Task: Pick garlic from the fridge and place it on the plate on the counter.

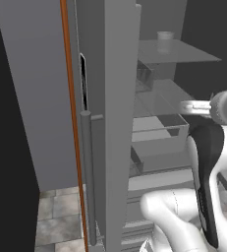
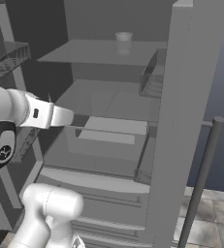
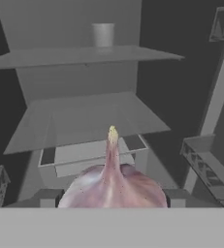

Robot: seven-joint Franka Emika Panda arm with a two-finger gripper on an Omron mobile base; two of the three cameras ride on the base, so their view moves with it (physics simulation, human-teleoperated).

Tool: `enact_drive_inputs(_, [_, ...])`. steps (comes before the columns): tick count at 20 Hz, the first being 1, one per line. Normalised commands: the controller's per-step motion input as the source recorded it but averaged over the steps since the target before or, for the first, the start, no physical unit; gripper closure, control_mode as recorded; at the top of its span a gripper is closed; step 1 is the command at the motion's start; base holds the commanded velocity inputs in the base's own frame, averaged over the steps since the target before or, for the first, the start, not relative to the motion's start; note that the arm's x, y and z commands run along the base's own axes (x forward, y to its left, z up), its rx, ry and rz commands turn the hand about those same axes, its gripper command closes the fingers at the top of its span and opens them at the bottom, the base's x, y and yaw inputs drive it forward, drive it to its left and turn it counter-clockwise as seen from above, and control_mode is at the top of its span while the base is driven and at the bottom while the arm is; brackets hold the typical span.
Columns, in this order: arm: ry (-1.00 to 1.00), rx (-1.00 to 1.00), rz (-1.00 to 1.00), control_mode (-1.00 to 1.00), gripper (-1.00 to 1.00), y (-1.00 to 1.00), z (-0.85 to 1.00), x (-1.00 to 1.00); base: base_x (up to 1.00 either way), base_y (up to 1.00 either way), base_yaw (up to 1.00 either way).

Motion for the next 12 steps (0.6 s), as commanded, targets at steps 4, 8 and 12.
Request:
enact_drive_inputs(4, [0.04,0.0,0.0,1.0,1.0,0.09,-0.08,-0.18,-0.1,0.01,0.0])
enact_drive_inputs(8, [0.0,0.0,0.0,1.0,1.0,0.0,0.0,0.0,-0.64,0.0,-0.01])
enact_drive_inputs(12, [0.0,0.0,0.0,1.0,1.0,0.0,0.0,0.0,-0.75,0.0,-0.04])
